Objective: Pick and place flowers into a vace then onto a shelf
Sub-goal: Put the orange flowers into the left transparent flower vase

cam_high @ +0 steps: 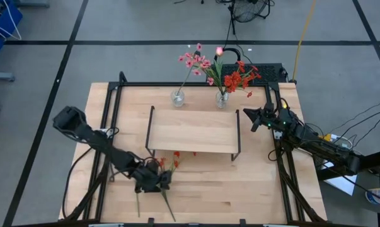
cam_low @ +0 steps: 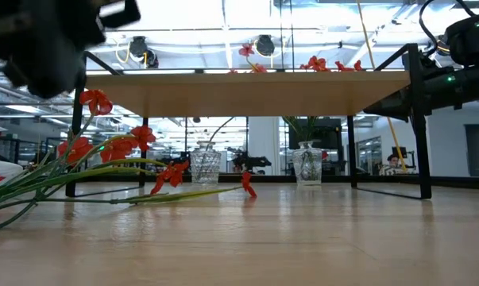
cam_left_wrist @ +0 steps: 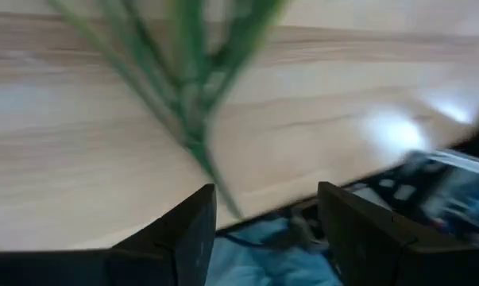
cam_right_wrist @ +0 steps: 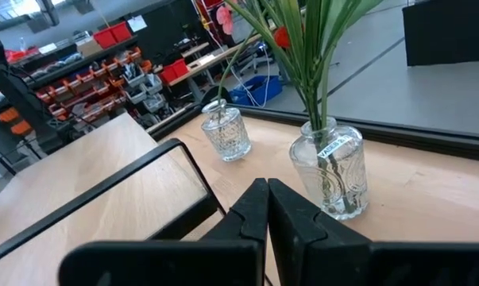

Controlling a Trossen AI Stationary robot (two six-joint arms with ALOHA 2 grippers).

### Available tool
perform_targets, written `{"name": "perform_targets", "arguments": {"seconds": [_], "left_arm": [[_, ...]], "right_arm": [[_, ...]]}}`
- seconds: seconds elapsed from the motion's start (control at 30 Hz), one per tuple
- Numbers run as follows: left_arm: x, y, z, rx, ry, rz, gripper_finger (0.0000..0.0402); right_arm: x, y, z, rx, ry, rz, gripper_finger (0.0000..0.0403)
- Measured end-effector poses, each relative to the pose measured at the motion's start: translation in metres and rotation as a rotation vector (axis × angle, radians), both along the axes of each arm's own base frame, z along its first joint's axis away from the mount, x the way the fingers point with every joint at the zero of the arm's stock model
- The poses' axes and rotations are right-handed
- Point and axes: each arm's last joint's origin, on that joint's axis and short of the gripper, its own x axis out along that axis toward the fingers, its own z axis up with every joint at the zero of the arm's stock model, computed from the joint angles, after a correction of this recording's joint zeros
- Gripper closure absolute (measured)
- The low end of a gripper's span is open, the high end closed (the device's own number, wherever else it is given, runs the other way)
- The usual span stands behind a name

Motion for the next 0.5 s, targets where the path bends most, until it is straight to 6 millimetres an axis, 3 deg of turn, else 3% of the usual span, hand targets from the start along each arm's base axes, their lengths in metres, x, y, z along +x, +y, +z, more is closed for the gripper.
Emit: {"name": "perform_targets", "arguments": {"seconds": [0.37,0.5], "left_arm": [[0.015,0.018,-0.028,0.088,0.085,0.017,0.0176],[0.011,0.029,-0.040,0.084,0.238,-0.042,0.0176]], "right_arm": [[0.002,-0.001,-0.005,0.025,0.046,0.001,0.0401],[0.003,-0.002,-0.007,0.035,0.076,0.002,0.0401]]}}
